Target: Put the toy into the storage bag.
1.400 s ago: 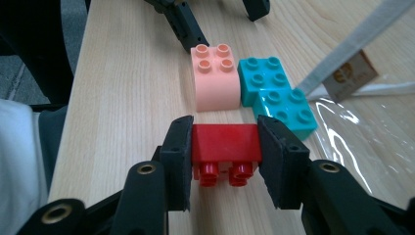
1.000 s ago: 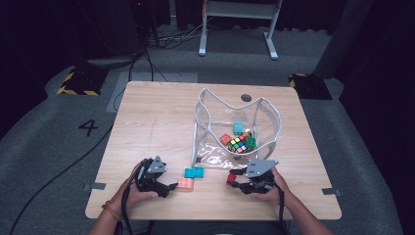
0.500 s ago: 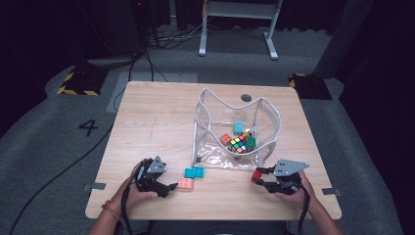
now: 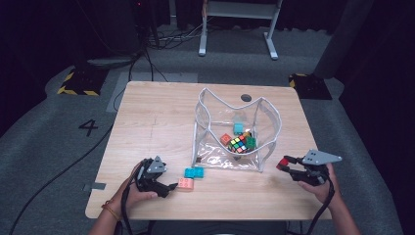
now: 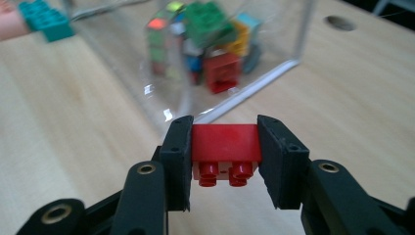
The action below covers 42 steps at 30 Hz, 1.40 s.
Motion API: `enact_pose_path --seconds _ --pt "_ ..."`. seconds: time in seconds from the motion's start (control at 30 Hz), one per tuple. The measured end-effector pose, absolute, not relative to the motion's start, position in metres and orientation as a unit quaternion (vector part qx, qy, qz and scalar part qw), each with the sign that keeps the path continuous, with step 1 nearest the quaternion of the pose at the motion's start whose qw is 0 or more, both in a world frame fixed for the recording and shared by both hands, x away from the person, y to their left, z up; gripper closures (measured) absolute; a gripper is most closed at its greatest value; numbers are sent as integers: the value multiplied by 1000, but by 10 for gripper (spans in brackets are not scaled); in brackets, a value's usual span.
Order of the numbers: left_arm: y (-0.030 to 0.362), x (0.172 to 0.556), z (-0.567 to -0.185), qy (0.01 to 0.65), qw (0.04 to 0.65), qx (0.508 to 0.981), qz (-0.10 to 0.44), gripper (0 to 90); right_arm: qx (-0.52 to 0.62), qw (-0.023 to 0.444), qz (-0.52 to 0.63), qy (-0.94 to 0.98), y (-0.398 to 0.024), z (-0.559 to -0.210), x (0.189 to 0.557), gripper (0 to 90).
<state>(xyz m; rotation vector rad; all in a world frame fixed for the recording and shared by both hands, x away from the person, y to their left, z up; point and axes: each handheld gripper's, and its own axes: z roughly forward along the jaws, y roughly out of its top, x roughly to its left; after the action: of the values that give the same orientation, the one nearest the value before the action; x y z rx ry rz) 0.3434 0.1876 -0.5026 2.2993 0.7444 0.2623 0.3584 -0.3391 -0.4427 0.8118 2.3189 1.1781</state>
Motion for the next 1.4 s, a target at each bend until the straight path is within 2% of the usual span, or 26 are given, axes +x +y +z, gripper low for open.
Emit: enact_pose_path --seconds 0.37,0.5,0.97,1.3,1.4 --pt "188 343 -503 287 348 887 101 119 299 259 436 808 -349 -384 402 594" --pt "188 343 -503 287 348 887 101 119 305 250 452 800 -346 -364 419 594" --pt "187 343 -503 288 348 886 99 119 287 285 447 798 -320 -306 445 593" --pt "188 343 -503 287 348 887 101 119 249 282 450 810 -287 -287 450 594" --pt "188 344 -503 286 348 887 101 119 232 254 466 815 -268 -286 447 593"
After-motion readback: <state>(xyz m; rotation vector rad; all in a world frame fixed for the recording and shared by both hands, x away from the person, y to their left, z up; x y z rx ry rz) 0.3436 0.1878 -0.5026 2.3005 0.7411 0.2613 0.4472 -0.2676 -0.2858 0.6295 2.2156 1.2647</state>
